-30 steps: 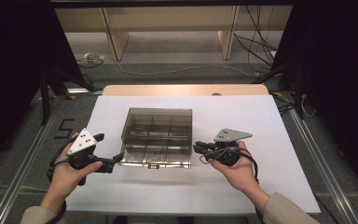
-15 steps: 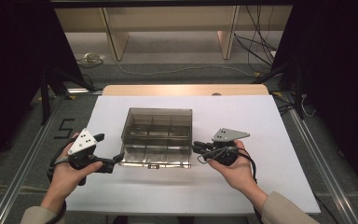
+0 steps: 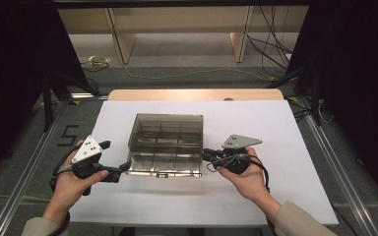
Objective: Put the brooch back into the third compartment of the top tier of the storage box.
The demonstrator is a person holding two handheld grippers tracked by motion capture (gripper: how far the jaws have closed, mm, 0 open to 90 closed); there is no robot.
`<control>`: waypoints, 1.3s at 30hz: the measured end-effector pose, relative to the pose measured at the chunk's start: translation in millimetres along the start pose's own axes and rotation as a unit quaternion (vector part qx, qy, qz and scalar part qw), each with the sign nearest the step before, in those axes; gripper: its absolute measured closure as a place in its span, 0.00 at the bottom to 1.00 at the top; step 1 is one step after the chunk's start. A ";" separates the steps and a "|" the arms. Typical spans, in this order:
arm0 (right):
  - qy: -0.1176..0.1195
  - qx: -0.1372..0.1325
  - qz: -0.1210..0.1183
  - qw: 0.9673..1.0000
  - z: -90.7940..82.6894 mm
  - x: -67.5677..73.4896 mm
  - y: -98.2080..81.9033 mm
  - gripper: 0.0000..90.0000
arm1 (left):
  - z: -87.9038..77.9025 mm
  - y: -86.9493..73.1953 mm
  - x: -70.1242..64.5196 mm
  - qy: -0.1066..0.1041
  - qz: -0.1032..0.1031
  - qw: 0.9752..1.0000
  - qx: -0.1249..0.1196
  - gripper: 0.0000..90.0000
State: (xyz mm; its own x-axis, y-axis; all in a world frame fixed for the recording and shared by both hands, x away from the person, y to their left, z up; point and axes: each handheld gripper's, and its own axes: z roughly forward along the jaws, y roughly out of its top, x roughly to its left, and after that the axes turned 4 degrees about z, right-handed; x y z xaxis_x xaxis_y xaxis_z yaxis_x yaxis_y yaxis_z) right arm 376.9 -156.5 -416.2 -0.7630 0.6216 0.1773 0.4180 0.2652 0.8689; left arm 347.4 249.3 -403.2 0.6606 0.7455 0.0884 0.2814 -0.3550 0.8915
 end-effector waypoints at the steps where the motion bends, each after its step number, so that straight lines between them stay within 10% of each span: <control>1: 0.000 0.000 -0.001 1.000 0.2 0.1 0.1 0.89 | 0.0 0.0 0.0 0.000 0.000 1.000 0.000 0.00; 39: 0.012 0.006 -0.008 1.000 10.0 8.4 3.8 0.89 | -0.6 1.0 -0.8 -0.002 0.000 1.000 -0.001 0.00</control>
State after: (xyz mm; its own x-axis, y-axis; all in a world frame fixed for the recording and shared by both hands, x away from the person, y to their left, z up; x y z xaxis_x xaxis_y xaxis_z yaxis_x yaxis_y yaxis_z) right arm 377.0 -142.9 -416.0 -0.7806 0.6001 0.1748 0.4116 0.2832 0.8662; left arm 346.7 248.7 -402.2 0.6633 0.7434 0.0858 0.2805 -0.3533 0.8925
